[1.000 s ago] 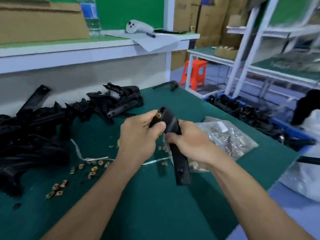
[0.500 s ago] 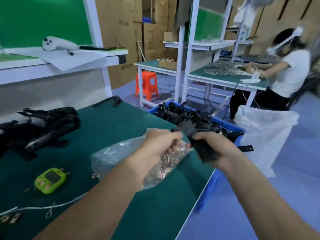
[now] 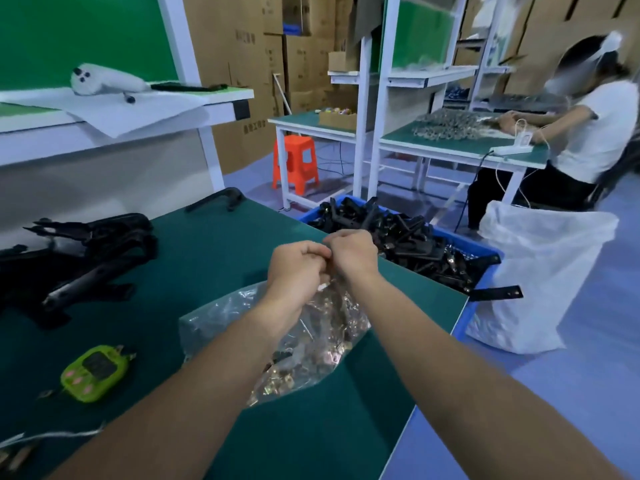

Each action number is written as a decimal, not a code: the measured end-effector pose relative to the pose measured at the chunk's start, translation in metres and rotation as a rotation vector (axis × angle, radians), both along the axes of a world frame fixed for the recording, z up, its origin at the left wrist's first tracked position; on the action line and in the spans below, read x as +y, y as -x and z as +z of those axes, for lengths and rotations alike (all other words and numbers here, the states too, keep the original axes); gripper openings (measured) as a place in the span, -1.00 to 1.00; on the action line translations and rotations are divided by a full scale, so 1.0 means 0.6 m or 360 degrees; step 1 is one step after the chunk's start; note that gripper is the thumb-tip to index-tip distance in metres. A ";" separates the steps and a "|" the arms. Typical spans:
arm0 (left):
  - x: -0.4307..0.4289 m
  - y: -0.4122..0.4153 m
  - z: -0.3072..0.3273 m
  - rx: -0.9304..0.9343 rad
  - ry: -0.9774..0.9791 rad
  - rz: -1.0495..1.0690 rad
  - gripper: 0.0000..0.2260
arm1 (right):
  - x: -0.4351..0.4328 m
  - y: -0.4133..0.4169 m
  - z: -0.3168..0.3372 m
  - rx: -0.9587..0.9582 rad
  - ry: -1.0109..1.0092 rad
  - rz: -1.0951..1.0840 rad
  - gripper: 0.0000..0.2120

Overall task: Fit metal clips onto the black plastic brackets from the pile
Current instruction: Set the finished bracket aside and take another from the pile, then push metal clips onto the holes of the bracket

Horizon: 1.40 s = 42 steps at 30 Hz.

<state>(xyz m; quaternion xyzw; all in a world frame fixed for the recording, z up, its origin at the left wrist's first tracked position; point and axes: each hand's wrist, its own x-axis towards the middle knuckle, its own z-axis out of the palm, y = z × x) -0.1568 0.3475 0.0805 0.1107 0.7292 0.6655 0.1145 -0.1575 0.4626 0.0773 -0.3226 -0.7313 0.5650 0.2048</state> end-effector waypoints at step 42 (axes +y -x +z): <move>-0.728 -0.153 -0.161 0.0519 0.1329 0.1024 -0.75 | -0.593 0.229 -0.021 0.0547 -0.1626 0.1042 -0.64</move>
